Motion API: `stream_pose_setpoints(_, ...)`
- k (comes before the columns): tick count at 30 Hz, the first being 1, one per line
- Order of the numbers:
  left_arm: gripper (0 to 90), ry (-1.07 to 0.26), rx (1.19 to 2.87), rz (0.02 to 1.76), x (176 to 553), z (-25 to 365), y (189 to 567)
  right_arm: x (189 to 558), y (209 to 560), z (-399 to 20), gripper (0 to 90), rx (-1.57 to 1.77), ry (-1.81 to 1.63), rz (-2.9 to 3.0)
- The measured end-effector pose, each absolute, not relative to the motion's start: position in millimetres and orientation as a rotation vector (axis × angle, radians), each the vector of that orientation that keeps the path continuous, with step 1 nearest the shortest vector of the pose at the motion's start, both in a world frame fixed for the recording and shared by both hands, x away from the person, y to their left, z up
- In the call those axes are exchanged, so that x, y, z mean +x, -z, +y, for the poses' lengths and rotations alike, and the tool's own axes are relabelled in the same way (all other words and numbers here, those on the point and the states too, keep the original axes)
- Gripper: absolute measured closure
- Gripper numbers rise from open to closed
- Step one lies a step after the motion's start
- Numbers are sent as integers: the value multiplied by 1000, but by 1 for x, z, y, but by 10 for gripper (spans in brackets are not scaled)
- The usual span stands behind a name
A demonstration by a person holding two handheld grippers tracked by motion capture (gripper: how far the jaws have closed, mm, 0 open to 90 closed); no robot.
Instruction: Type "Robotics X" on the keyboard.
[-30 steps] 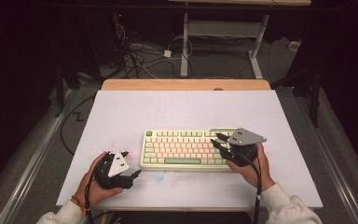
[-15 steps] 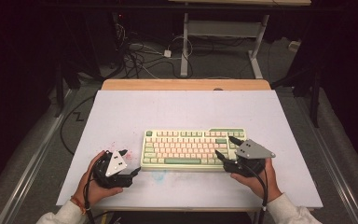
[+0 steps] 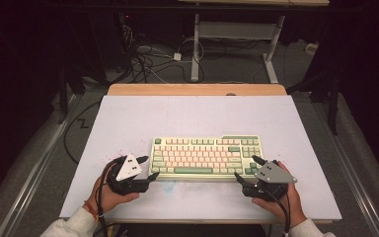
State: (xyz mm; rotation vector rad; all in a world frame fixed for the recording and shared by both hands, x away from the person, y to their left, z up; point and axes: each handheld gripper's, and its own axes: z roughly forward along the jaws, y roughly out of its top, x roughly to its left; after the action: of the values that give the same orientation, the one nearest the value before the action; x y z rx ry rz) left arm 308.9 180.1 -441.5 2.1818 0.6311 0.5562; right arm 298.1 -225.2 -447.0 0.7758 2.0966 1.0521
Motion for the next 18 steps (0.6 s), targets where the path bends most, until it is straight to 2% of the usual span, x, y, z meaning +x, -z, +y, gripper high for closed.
stream_pose_setpoints(7,610,-465,2184,572,321,165,434,292,449,-228,213,790,-1040,2094)
stream_pose_setpoints(8,610,-452,2191,562,323,162,433,292,449,-228,213,790,-1040,2094)
stream_pose_setpoints(9,693,-451,2200,554,325,158,432,291,450,-229,213,792,-1033,2095)
stream_pose_setpoints(12,810,-416,2246,497,334,143,430,291,451,-227,213,791,-1023,2111)
stream_pose_setpoints(15,875,-402,2260,479,340,131,429,293,453,-225,213,784,-1013,2128)
stream_pose_setpoints(18,877,-393,2285,464,345,120,429,293,453,-223,213,775,-1014,2136)
